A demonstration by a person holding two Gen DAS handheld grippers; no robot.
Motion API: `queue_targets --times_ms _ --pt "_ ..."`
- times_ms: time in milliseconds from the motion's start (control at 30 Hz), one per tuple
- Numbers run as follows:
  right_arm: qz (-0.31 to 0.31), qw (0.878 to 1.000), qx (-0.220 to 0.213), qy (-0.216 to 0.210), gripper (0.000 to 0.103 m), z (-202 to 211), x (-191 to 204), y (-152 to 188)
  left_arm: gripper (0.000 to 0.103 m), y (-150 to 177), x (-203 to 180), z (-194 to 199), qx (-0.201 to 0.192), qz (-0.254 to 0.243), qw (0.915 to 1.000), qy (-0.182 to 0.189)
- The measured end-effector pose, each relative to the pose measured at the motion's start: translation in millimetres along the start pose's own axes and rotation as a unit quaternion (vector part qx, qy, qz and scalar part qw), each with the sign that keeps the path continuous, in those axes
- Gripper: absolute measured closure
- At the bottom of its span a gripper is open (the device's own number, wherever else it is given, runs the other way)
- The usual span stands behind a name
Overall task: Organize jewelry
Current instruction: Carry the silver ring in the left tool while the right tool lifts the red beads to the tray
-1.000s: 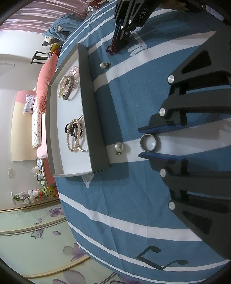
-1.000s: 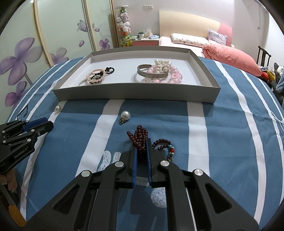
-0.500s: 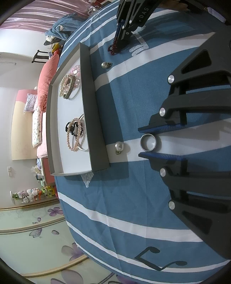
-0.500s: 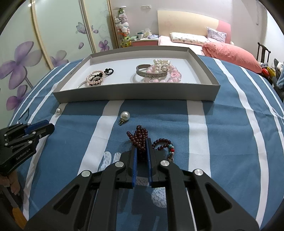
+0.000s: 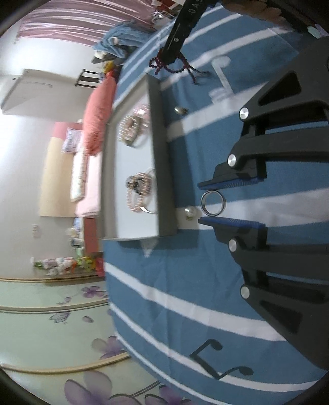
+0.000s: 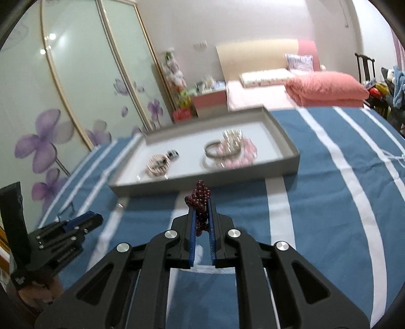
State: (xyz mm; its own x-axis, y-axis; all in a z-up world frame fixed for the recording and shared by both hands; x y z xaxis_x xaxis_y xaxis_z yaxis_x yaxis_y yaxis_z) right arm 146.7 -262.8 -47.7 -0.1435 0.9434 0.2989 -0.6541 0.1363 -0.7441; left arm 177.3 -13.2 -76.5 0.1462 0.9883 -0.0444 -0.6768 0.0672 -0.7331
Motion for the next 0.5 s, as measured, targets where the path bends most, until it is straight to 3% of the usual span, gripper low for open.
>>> queue_targets --times_ms 233,500 --pt "0.021 0.997 -0.073 -0.010 0.094 32.7 22.4 -11.4 0.081 -14.8 -18.4 40.7 -0.088 -0.012 0.9960 -0.010" --pt "0.054 0.986 -0.157 0.018 0.094 60.1 38.0 -22.6 0.081 -30.1 -30.8 69.6 -0.155 -0.020 0.9873 -0.030"
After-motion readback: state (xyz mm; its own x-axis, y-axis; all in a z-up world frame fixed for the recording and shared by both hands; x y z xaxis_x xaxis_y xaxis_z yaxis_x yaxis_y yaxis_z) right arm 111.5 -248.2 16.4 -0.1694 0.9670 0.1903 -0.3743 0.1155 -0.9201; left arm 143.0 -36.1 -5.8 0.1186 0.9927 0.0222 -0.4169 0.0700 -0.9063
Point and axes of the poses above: each gripper's, at about its wrist camera, not at the fingertips, and z roughly against the way its jaws point, x to its left, y to its underside, the point moved 3 cm from there along -z, roughly the way its jaws point, and after that the axes turned 2 degrees about x, right-handed, at the moved point
